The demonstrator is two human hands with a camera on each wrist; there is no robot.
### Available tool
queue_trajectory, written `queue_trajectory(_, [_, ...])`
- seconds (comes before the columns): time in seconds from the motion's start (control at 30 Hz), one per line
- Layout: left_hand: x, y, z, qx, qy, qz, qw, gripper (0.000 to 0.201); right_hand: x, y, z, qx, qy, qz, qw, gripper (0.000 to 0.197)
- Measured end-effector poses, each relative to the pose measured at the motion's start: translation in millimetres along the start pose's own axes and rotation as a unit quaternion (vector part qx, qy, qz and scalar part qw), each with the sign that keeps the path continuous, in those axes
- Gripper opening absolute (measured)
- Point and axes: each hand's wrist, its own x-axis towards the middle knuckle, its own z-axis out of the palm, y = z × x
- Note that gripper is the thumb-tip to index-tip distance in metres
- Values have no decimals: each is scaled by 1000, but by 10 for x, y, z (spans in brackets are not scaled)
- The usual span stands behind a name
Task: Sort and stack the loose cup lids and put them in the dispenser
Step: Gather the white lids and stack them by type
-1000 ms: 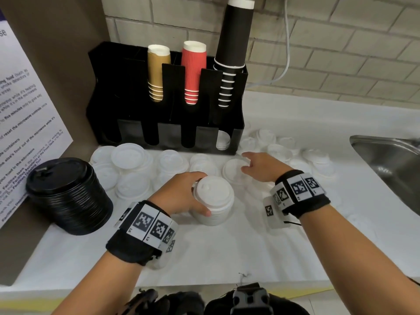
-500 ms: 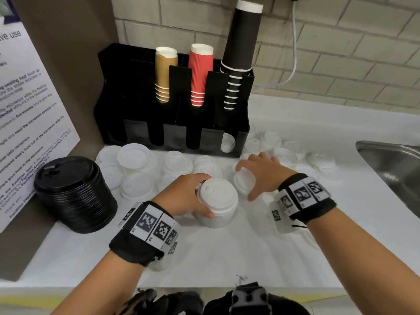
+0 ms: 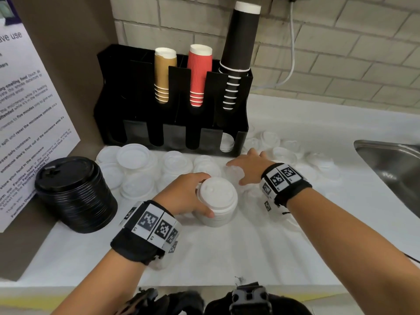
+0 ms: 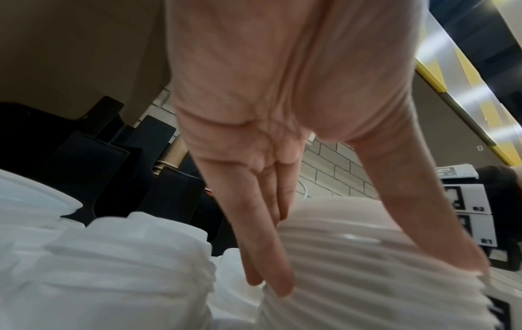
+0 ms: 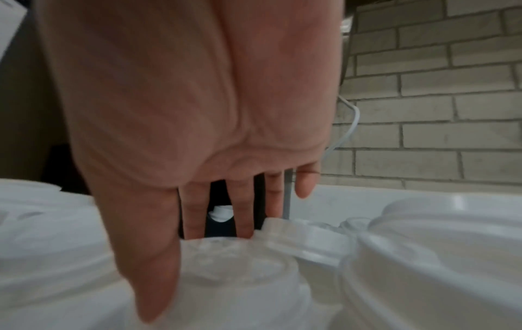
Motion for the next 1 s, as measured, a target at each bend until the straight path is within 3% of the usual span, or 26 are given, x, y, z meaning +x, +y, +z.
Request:
queue_trajectory(0.17, [-11, -11, 6, -6, 3, 4, 1000, 78, 36, 9, 11, 51, 1, 6, 999, 69])
queue_trajectory(0.33, [-15, -10, 17, -6, 5, 1, 1000, 80, -61, 81, -84, 144, 63, 1, 988, 67])
queue_trajectory(0.4, [-10, -8, 20, -7, 5, 0, 1000, 78, -162, 131, -161, 271, 113, -2, 956, 63])
queue_trajectory(0.5, [0, -2, 35, 16, 12, 6, 1000, 75, -384, 119, -225, 485, 159, -30, 860, 52])
queue_trajectory(0.57, [6, 9, 43, 38, 16, 4, 999, 77, -533, 37, -202, 539, 160, -41, 826, 46])
queue_trajectory(0.73, [12, 30, 58, 61, 21, 7, 998, 82, -795, -243, 59, 530, 174, -60, 828, 48])
queue_trajectory(0.87, [11, 35, 72, 54, 28, 1, 998, 105, -870, -431, 216, 519, 215, -48, 826, 56])
queue_trajectory(1.0, [1, 34, 76, 16, 26, -7, 999, 123, -857, -589, 263, 475, 239, -40, 846, 54])
